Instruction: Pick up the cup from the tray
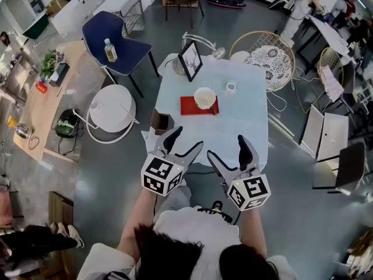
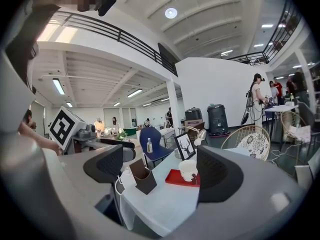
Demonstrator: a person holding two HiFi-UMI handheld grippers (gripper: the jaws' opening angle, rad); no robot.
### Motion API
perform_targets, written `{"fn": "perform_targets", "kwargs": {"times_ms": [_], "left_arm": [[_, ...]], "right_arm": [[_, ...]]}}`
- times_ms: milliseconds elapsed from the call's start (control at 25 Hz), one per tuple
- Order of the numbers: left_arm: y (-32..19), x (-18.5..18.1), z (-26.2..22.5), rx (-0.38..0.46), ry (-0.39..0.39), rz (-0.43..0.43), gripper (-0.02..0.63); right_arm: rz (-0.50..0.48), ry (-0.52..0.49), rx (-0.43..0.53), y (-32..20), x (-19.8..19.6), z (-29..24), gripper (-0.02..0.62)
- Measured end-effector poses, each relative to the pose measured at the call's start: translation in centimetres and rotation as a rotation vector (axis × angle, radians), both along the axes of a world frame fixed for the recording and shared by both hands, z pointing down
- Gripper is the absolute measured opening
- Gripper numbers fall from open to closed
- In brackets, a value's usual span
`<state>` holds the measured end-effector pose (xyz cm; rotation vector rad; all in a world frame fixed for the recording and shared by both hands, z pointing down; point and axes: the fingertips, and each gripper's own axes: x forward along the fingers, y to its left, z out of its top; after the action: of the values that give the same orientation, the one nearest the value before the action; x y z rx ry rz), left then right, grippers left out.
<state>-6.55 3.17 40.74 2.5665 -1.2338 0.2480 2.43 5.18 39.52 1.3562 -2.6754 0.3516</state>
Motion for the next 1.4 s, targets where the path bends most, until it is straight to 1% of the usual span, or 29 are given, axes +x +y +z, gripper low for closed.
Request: {"fn": "perform_targets", "kwargs": {"times_ms": [160, 280, 400, 480, 600, 760, 800, 1040, 1160, 1280, 1400], "left_arm": [[-3.1, -0.7, 0.0, -0.001, 0.004, 0.019, 0.311], [-5.0, -0.9, 0.2, 0.009, -0.013, 0.051, 0.319], [-6.3, -1.1, 1.0, -0.015, -0.018, 0.085, 0.338], [-7.4, -1.2, 1.6, -0.024, -0.034, 0.098, 0.354], [-9.0, -1.1, 2.4, -0.016, -0.084, 0.12, 0.373], [-11.0, -0.7, 3.3, -0.049, -0.072, 0.125, 0.389], [-11.5, -0.6, 3.5, -0.05, -0.08, 0.124, 0.389], [-14.0, -0.1, 7.2, -0.083, -0.222, 0.118, 0.389], [-15.3, 0.7, 8.8, -0.102, -0.26, 0.13, 0.389], [-16.8, 1.8, 10.7, -0.121, -0.294, 0.165, 0.389], [-17.9, 1.9, 13.0, -0.144, -0.352, 0.192, 0.389]], "right_arm": [[0.02, 0.04, 0.01, -2.6, -1.0, 0.2, 0.474], [0.044, 0.048, 0.018, -4.4, -1.5, 0.0, 0.476], [0.06, 0.061, 0.03, -5.8, -1.7, 0.0, 0.479], [0.063, 0.07, 0.034, -6.8, -1.9, 0.2, 0.488], [0.063, 0.079, 0.024, -8.4, -1.7, 0.5, 0.492], [0.052, 0.087, 0.001, -10.6, -1.4, 1.2, 0.495], [0.044, 0.093, -0.005, -11.1, -1.4, 1.4, 0.495], [-0.022, 0.131, -0.057, -14.3, -1.2, 3.9, 0.52], [-0.052, 0.154, -0.078, -16.3, -0.8, 5.6, 0.522], [-0.089, 0.192, -0.099, -18.2, -0.3, 7.5, 0.522], [-0.136, 0.232, -0.116, -19.3, -0.2, 9.6, 0.522]]}}
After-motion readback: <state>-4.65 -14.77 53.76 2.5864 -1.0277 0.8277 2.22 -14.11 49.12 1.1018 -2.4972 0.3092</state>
